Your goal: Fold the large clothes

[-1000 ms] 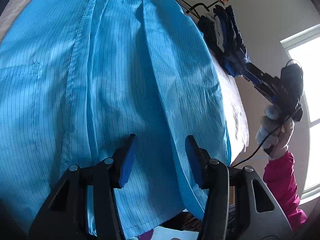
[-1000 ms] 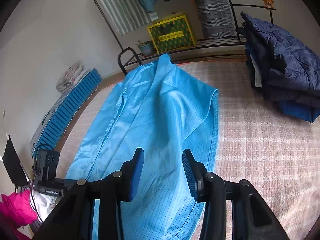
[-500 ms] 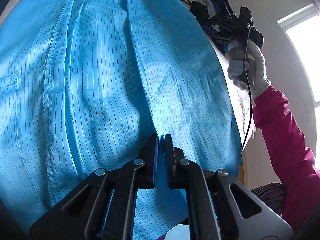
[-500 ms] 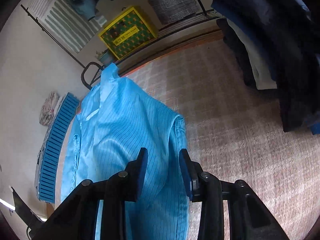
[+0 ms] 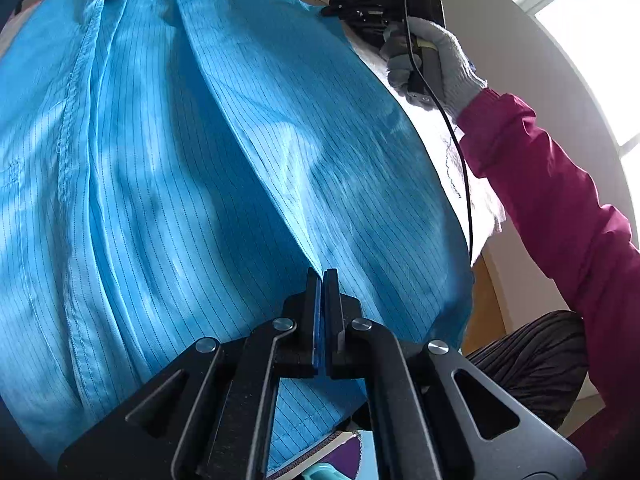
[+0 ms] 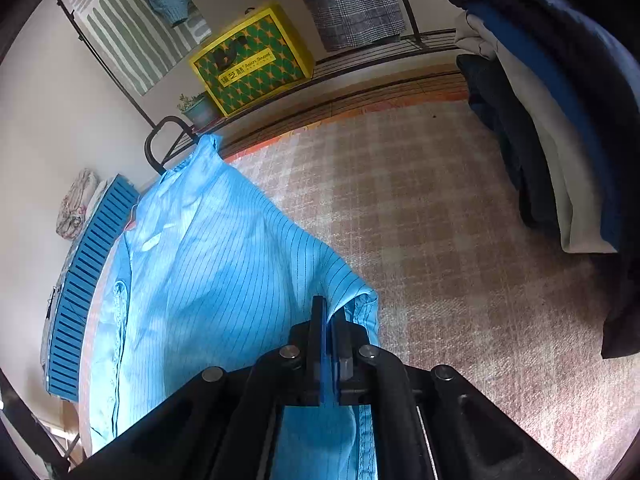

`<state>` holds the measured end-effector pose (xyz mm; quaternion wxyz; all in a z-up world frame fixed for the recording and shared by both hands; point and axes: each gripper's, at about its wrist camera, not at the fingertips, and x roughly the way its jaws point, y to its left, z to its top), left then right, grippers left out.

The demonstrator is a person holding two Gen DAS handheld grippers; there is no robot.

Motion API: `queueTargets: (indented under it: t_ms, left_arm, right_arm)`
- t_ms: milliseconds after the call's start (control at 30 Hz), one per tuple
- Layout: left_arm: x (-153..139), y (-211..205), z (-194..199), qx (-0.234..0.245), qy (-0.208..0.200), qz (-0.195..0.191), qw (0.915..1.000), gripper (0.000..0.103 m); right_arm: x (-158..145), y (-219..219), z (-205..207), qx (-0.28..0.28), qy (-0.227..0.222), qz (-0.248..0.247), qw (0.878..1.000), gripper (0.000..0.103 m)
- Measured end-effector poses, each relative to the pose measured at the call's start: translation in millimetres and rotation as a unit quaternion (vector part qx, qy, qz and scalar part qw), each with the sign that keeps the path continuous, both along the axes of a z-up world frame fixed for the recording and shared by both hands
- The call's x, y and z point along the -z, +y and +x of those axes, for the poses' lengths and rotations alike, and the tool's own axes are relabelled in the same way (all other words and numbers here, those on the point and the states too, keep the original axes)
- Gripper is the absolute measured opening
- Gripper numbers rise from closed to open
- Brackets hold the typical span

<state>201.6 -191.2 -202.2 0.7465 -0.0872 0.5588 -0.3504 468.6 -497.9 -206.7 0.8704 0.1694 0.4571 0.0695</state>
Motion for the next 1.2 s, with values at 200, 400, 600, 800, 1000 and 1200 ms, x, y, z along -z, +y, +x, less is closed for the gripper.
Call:
queueTargets:
  t_ms: [200, 400, 600, 800, 1000, 1200]
  left_arm:
    - [1.3, 2.4, 10.5, -0.032, -0.007, -0.002, 0.9995, 0.0]
    - [11.6, -10.6, 11.4, -0.034, 0.015, 0.01, 0.9993, 0.0]
    - [14.4, -0.5, 18.1, -0.052, 0.038, -0.005, 0.9979, 0.015]
    - [19.8, 3.2, 16.5, -0.06, 0.064, -0.02, 0.9959, 0.016]
    - [13.5, 2.2, 9.3, -0.051, 0.05, -0.008, 0.9974, 0.016]
    - [13.0, -1.1, 5.1, -0.053, 0.026, 0.008, 0.9983, 0.016]
  right_arm:
    - [-10.0, -3.7, 12.2, 0.025, -0.01, -0.041, 0.999, 0.0]
    - [-1.2, -8.8, 25.4, 0.03, 0.011, -0.045, 0.998, 0.002]
    - [-21.9, -18.7, -9.3, 0.028, 0.014, -0.028, 0.999, 0.019]
    - [-58.9, -18.6, -98.0, -0.012, 0.013, 0.001, 1.0, 0.023]
    - [-61.4, -5.9, -210.5, -0.039, 0.037, 0.035, 0.998, 0.035]
    - [-20.7, 11.5, -283.2, -0.036, 0.082, 0.072, 0.993, 0.033]
